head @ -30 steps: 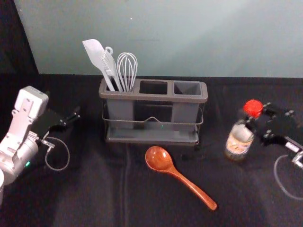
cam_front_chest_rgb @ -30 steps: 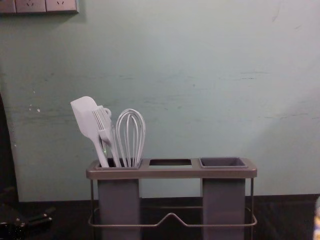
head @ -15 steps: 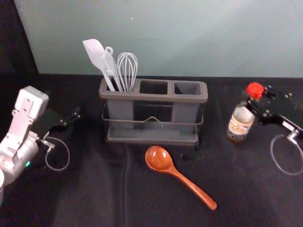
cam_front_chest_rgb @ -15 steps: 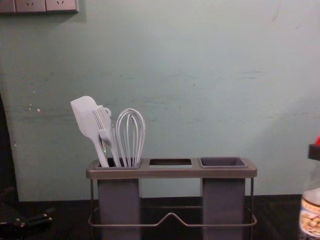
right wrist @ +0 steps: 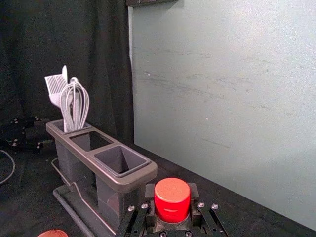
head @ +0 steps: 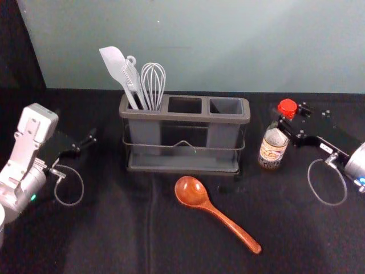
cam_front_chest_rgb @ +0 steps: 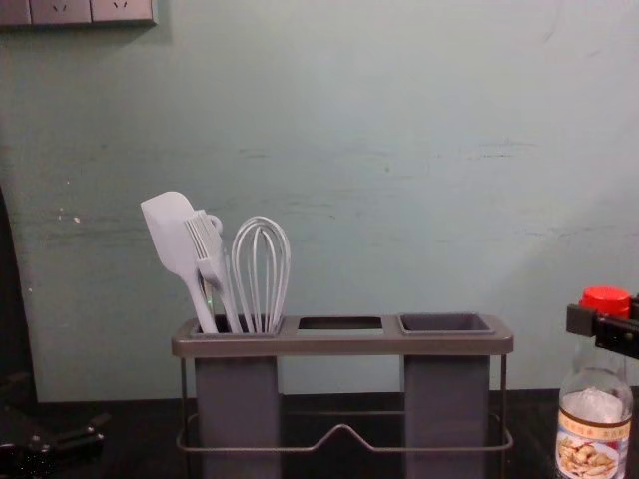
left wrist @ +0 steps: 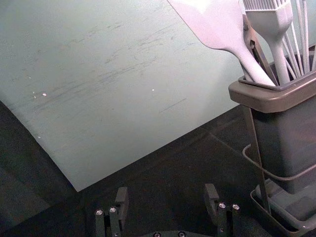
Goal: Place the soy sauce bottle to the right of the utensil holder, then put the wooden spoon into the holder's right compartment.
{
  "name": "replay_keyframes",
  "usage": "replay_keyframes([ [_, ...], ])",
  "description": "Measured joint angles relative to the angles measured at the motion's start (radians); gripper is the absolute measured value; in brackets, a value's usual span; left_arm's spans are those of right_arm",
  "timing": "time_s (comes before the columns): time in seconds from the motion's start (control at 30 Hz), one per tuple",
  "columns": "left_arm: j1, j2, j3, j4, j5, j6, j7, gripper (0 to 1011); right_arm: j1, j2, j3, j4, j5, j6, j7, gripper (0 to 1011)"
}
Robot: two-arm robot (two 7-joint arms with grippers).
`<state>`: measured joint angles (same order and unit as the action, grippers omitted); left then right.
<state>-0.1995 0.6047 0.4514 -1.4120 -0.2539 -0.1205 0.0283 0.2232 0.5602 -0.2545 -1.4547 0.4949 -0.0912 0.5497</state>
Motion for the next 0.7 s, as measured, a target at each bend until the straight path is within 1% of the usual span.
replay_keyframes([
  [0.2, 0.000, 0.000, 0.000, 0.000, 0.000, 0.000, 0.000, 1005, 0.008, -0.010, -0.007, 0.018, -0.001, -0.008, 0.003, 383],
  [0.7, 0.000, 0.000, 0.000, 0.000, 0.000, 0.000, 0.000, 1005, 0.034, -0.034, -0.023, 0.077, -0.026, -0.062, 0.019, 382],
])
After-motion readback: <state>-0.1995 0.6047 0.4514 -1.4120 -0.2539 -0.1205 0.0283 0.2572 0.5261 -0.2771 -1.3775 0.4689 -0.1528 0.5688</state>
